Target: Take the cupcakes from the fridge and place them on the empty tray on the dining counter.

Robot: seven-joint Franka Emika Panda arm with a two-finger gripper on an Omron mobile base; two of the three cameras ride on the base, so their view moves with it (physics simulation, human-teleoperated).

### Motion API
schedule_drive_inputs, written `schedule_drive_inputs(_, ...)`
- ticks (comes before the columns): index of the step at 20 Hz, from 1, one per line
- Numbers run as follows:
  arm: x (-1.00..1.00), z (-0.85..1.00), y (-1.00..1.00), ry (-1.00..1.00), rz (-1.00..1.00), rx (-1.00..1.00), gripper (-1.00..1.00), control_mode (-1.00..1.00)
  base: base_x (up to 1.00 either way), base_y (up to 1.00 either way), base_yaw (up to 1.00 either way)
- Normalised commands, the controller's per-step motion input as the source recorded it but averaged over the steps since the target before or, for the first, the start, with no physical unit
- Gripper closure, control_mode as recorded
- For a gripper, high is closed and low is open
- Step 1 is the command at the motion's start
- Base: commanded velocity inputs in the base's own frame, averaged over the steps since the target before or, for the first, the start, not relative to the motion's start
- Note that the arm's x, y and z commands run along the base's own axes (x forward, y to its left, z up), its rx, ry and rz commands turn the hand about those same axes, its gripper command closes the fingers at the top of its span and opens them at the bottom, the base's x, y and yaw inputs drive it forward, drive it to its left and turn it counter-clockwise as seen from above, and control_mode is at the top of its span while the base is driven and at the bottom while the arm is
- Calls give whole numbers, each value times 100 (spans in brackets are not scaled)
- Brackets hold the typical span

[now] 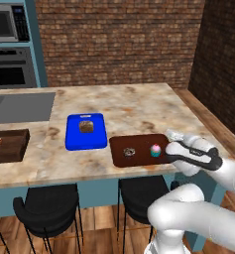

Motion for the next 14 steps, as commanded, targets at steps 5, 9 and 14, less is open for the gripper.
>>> schedule_drive_inputs(5, -50, 100, -100, 0, 0, 0, -100, -100, 0, 0, 0)
schedule_drive_inputs(9, -58, 100, -100, 0, 0, 0, -100, -100, 0, 0, 0)
schedule_drive_inputs(14, -79, 100, -76, 4, 0, 0, -100, -100, 0, 0, 0)
